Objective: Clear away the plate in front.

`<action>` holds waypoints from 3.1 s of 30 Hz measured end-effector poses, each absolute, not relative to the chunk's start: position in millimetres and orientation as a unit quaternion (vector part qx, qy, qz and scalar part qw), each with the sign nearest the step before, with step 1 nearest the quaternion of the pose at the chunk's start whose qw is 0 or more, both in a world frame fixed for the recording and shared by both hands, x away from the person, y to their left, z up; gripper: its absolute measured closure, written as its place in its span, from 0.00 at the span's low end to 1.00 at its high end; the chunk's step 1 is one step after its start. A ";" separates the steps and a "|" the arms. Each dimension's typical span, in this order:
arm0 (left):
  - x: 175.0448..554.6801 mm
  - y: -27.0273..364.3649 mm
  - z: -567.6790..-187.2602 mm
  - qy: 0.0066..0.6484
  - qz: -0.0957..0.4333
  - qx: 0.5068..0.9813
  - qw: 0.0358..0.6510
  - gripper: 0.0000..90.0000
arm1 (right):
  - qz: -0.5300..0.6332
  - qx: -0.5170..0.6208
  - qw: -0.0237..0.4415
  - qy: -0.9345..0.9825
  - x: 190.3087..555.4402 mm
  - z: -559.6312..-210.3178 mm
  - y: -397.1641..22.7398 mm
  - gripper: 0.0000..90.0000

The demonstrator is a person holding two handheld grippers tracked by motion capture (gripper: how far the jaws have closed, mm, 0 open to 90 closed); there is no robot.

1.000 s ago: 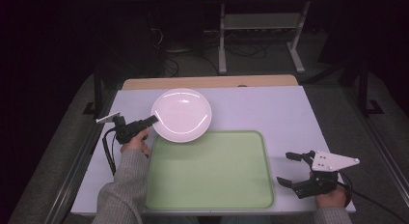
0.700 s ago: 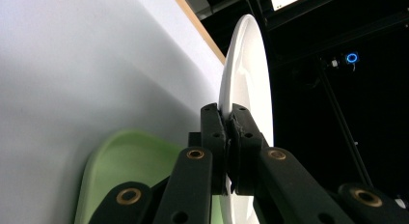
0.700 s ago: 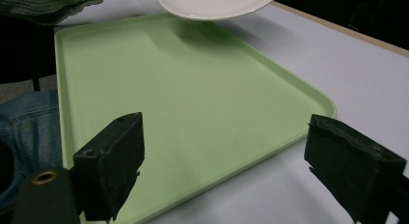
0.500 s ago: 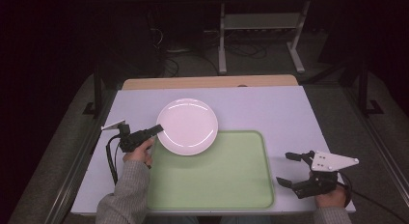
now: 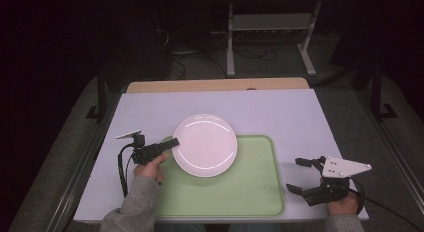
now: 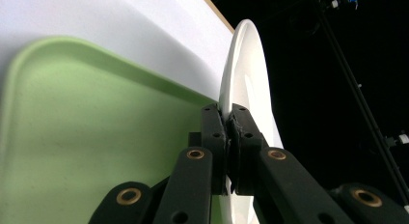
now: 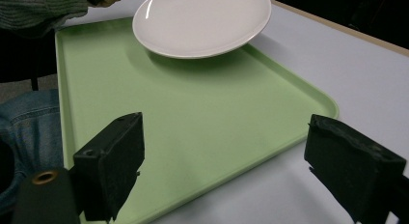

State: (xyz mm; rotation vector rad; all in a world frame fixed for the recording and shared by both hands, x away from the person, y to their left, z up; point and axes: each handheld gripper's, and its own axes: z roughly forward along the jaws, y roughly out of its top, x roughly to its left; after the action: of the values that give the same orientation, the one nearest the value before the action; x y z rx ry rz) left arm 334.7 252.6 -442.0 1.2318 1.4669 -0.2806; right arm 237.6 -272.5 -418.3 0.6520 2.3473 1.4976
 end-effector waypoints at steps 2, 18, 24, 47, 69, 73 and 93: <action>332.7 249.1 -443.1 0.622 -0.121 0.530 0.564 0.96 | 0.519 0.226 0.141 0.813 237.7 -418.2 -272.5 0.15; 322.2 230.7 -443.4 0.602 -0.122 0.581 0.535 0.96 | 0.518 0.225 0.140 0.813 237.2 -418.1 -271.8 0.15; 318.9 228.1 -443.2 0.600 -0.123 0.587 0.529 0.96 | 0.518 0.225 0.140 0.813 236.8 -418.1 -271.4 0.15; 305.7 227.5 -445.7 0.612 -0.104 0.605 0.498 0.94 | 0.515 0.227 0.138 0.815 237.7 -418.8 -268.5 0.15; 297.6 224.6 -446.9 0.599 -0.076 0.658 0.450 0.87 | 0.513 0.227 0.135 0.817 237.3 -419.4 -267.2 0.15; 296.3 223.6 -446.4 0.595 -0.068 0.668 0.442 0.85 | 0.512 0.227 0.135 0.817 237.2 -419.4 -267.0 0.15; 286.6 220.9 -449.2 0.590 -0.056 0.687 0.421 0.82 | 0.510 0.226 0.133 0.819 237.5 -420.2 -265.2 0.15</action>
State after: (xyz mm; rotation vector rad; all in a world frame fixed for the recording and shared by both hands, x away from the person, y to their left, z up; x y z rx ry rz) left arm 286.6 220.9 -449.2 1.7206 1.4782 -0.1398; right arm 237.5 -265.2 -420.2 0.6566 2.3762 1.4777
